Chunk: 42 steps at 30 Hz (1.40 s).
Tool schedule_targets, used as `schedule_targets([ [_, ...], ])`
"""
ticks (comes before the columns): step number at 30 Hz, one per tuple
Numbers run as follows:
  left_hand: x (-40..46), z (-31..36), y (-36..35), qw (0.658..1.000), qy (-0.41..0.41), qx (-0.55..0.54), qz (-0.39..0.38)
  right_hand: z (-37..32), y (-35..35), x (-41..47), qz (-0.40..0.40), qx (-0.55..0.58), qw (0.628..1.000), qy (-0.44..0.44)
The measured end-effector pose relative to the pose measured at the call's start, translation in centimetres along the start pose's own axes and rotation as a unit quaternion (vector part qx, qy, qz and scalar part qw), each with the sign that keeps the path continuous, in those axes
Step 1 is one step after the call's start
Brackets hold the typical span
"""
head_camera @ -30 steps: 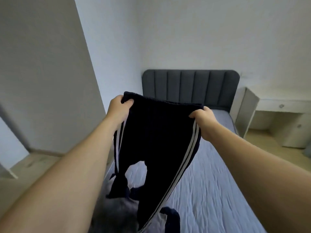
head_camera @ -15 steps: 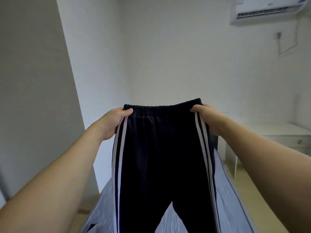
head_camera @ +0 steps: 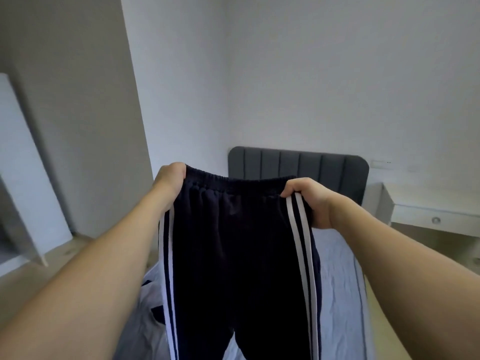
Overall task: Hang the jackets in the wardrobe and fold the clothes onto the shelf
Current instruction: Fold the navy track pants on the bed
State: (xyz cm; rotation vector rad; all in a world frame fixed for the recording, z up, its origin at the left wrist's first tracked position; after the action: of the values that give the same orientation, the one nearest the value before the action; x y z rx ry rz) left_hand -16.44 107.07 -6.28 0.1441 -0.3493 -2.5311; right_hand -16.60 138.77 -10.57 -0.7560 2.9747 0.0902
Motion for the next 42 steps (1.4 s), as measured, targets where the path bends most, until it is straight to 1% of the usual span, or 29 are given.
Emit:
schedule_targets([
  [2,-1.1,-1.4,-0.3,0.996,0.016,0.059,0.058,2.4,0.3,-0.7,-0.032,0.019,0.999,-0.014],
  [4,-3.0,-2.8,-0.4,0.983,0.041,0.141,0.11,4.3,0.5,-1.8,-0.071,0.03,0.997,-0.025],
  [5,-4.1,-3.2,-0.2,0.97,0.044,0.193,0.14,4.9,0.6,-2.4,-0.089,0.032,0.995,-0.028],
  [7,-6.8,-2.8,0.2,0.928,0.034,0.307,0.209,6.0,0.7,-3.8,-0.13,0.034,0.99,-0.032],
  [9,-9.6,-1.6,-0.1,0.889,0.017,0.379,0.257,6.9,0.9,-5.3,-0.171,0.038,0.984,-0.031],
  [10,-11.0,-1.3,-0.6,0.876,0.014,0.398,0.27,7.4,1.1,-6.1,-0.19,0.046,0.98,-0.031],
  [13,-14.3,0.7,-2.8,0.857,0.002,0.42,0.299,8.3,2.6,-8.2,-0.23,0.07,0.97,-0.038],
  [17,-15.8,4.0,-7.0,0.828,-0.059,0.455,0.322,7.1,6.5,-8.3,-0.239,0.097,0.966,-0.009],
  [18,-15.5,4.8,-8.6,0.815,-0.074,0.479,0.318,7.0,7.6,-7.9,-0.238,0.108,0.965,-0.001],
  [20,-13.9,5.6,-12.8,0.775,-0.085,0.552,0.296,7.6,9.8,-6.6,-0.226,0.131,0.965,0.001],
  [21,-12.8,5.2,-15.1,0.755,-0.08,0.587,0.282,8.7,10.9,-5.8,-0.218,0.139,0.966,-0.003],
  [22,-11.5,4.4,-17.3,0.745,-0.067,0.608,0.265,9.8,12.2,-4.6,-0.211,0.14,0.967,-0.006],
  [23,-10.0,3.1,-19.8,0.746,-0.047,0.619,0.24,11.3,13.7,-3.3,-0.201,0.137,0.97,-0.01],
  [24,-8.2,1.3,-22.2,0.759,-0.02,0.617,0.209,13.1,15.4,-1.7,-0.189,0.13,0.973,-0.017],
  [26,-4.6,-3.2,-27.5,0.8,0.035,0.582,0.141,17.8,19.3,1.9,-0.165,0.112,0.979,-0.043],
  [28,-0.9,-7.9,-33.2,0.829,0.059,0.548,0.098,23.7,23.7,6.2,-0.135,0.091,0.984,-0.078],
  [30,3.1,-12.9,-38.9,0.845,0.079,0.523,0.084,30.4,28.6,11.3,-0.101,0.055,0.987,-0.11],
  [33,9.8,-21.7,-48.2,0.848,0.125,0.511,0.068,40.8,35.7,19.8,-0.067,-0.006,0.987,-0.147],
  [36,16.5,-30.3,-57.6,0.847,0.136,0.511,0.056,51.2,41.8,28.0,-0.036,-0.035,0.986,-0.157],
  [38,21.0,-35.6,-63.5,0.852,0.131,0.504,0.049,57.6,45.6,33.3,0.01,-0.04,0.987,-0.154],
  [40,24.9,-41.0,-69.0,0.868,0.122,0.478,0.048,63.4,49.4,37.6,0.071,-0.089,0.984,-0.137],
  [42,27.6,-47.2,-74.1,0.9,0.125,0.417,0.026,69.0,53.0,39.8,0.146,-0.185,0.963,-0.133],
])
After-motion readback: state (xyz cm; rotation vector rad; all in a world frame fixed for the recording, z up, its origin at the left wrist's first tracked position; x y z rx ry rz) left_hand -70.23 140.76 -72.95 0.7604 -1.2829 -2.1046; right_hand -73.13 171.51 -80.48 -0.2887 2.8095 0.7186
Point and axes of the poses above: each hand's wrist, its own x-axis towards the middle knuckle, its own y-axis out of the back of the hand, z = x × y, the point moved 9 cm from there along x, towards the middle knuckle, and after that the axes turned 10 degrees about y, right-handed, at the moved point
